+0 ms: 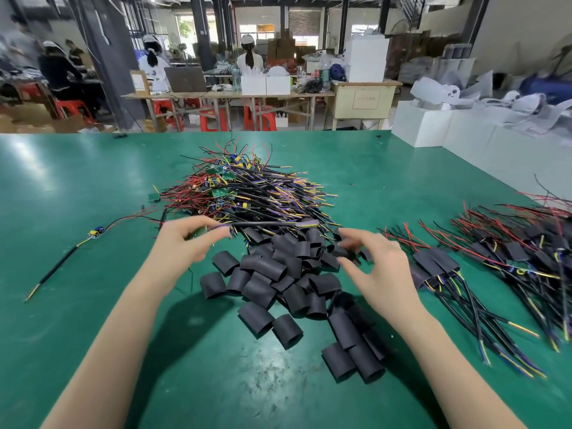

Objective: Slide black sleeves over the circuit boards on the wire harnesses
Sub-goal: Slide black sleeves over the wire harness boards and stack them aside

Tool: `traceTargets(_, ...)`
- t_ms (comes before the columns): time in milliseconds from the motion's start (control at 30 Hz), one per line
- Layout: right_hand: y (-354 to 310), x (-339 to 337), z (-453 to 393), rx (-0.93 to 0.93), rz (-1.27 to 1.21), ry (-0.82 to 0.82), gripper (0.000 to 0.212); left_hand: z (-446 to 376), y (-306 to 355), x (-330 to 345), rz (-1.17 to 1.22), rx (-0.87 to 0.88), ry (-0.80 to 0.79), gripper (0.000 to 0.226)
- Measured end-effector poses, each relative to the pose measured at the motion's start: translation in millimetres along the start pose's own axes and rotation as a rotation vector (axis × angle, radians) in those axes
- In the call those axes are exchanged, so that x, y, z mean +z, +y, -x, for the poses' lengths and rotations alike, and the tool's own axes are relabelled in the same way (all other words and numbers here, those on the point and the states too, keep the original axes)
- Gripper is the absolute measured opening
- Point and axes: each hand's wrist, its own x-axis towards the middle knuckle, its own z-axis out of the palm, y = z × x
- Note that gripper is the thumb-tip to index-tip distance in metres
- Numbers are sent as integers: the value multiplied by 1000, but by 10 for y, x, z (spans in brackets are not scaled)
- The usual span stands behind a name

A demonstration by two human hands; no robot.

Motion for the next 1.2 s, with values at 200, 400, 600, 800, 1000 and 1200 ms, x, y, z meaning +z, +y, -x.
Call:
traceTargets(200, -31, 19, 16, -30, -149, 67, 51, 134, -77, 144, 80, -23, -87, 6)
traceTargets(400, -50, 25, 11, -25, -233, 80, 50, 160, -107, 98, 81, 0, -105, 21)
traceTargets(600, -33, 44, 18, -39, -249, 77, 50, 165, -127, 61, 35, 12, -112, 21)
traceTargets(800, -11, 81, 27, -266, 153, 39, 49, 199, -71, 140, -121, 160, -153, 6)
traceTargets(1000, -39, 144, 45, -358, 319, 18, 41, 332, 24, 383, -231, 260, -5, 3)
traceTargets(1200, -169, 175, 91, -284, 132, -57, 43, 477, 139, 638, -259, 401, -165, 24)
